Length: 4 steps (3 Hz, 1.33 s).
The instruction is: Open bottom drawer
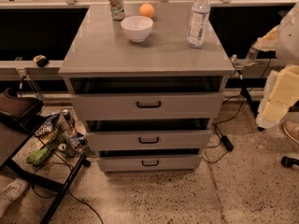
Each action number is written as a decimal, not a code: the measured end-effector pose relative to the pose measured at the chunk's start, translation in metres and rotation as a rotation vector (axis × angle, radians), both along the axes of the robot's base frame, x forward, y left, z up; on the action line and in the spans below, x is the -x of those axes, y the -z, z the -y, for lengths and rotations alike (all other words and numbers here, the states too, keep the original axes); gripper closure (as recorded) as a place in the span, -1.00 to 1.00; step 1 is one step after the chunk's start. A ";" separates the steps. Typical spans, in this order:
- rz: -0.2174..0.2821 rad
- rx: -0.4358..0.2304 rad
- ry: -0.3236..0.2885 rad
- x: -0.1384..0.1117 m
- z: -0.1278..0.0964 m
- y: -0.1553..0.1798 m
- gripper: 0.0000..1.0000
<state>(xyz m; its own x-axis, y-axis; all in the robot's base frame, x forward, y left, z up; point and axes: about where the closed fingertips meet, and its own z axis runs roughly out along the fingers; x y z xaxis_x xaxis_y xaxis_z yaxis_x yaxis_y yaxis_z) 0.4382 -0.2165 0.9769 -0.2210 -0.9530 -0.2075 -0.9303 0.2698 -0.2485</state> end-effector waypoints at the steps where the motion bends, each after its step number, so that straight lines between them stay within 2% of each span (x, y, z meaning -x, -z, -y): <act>1: 0.000 0.000 0.000 0.000 0.000 0.000 -1.00; 2: -0.024 0.000 -0.024 0.002 -0.013 0.031 -1.00; 3: -0.008 0.012 -0.069 0.011 -0.032 0.082 -1.00; 4: 0.002 0.046 -0.086 0.018 -0.038 0.149 -1.00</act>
Offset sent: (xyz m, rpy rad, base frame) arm -0.0047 0.0409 -0.1055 0.0002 0.0969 0.0757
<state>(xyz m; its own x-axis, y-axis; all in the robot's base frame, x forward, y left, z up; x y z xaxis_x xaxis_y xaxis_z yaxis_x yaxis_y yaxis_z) 0.4205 -0.1788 0.8284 -0.1378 -0.9769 -0.1636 -0.9490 0.1775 -0.2607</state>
